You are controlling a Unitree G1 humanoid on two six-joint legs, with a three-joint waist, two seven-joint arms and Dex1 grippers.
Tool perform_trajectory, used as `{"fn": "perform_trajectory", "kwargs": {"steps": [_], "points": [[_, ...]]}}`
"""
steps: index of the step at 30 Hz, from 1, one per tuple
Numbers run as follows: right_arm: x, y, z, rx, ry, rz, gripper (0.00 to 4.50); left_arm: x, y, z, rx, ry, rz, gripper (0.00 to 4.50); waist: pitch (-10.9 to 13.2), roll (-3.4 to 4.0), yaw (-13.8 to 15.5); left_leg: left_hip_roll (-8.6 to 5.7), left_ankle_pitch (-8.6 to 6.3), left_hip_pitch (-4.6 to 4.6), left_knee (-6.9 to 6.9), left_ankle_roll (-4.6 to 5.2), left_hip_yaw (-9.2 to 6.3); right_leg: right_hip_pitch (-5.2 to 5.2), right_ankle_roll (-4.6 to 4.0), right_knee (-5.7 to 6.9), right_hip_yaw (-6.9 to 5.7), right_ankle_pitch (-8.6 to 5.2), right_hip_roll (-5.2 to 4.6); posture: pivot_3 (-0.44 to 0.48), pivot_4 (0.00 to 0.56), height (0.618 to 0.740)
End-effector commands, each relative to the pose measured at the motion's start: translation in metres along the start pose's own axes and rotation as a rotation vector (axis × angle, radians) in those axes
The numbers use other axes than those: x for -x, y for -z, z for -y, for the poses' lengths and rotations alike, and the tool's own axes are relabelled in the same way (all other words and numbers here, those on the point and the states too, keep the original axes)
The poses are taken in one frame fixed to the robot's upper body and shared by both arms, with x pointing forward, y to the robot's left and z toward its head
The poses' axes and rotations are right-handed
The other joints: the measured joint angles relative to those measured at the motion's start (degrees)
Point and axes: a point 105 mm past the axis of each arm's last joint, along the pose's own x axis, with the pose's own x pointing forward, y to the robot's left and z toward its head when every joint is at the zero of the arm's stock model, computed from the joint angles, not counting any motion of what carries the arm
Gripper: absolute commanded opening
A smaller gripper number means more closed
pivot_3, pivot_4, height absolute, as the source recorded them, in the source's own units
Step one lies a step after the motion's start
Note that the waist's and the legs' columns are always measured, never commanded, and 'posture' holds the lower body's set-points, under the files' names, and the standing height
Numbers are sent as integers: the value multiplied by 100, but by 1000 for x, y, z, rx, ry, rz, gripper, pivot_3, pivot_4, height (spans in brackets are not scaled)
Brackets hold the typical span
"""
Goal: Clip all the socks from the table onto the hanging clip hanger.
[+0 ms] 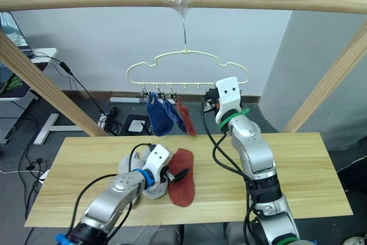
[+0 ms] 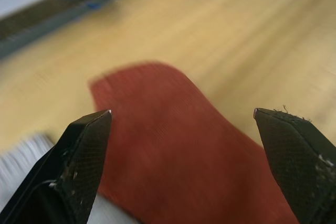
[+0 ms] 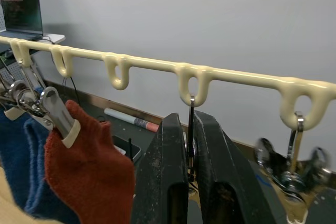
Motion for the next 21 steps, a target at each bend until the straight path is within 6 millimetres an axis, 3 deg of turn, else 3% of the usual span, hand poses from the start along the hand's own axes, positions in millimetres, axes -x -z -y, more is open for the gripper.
{"fn": "perform_trajectory", "kwargs": {"steps": [1, 4, 7, 11, 15, 21], "points": [[4, -3, -1, -10, 0, 12, 15, -6, 15, -9, -22, -91, -40, 4500, 0, 0, -15, 0, 0, 0, 0, 0, 0, 0, 0, 0, 0, 0, 0, 55, 220, 740], [5, -3, -1, -11, 2, 10, 15, -8, 20, -9, -32, -84, -57, 4500, 0, 0, -25, 0, 0, 0, -3, 0, -1, -3, -1, 3, -1, 0, 0, 55, 220, 740], [6, -3, 0, -9, 10, 8, 15, -9, 32, 6, 74, -5, -108, 4500, 0, 0, -18, 0, -1, -2, -3, 0, -2, -3, -1, 3, -2, 0, -3, 48, 220, 740], [6, -2, 6, -5, 28, 5, 0, -10, 40, 22, 96, 88, -141, 3655, -3, 2, -9, -5, -1, 4, -1, 0, -1, 6, 0, 1, -2, 1, -7, 40, 226, 740], [7, -2, 9, 0, 37, 0, 0, -12, 34, 20, -26, 101, -121, 2580, -3, 2, -15, -4, 0, 12, -2, 0, 0, 12, 0, 1, -2, 0, -6, 40, 226, 740], [10, 1, 16, 8, 45, -18, 0, -15, 19, 17, -33, 105, -40, 883, -2, 2, -12, -4, 0, 11, -1, 0, -1, 14, 0, -2, -2, 0, -6, 33, 230, 740]]}}
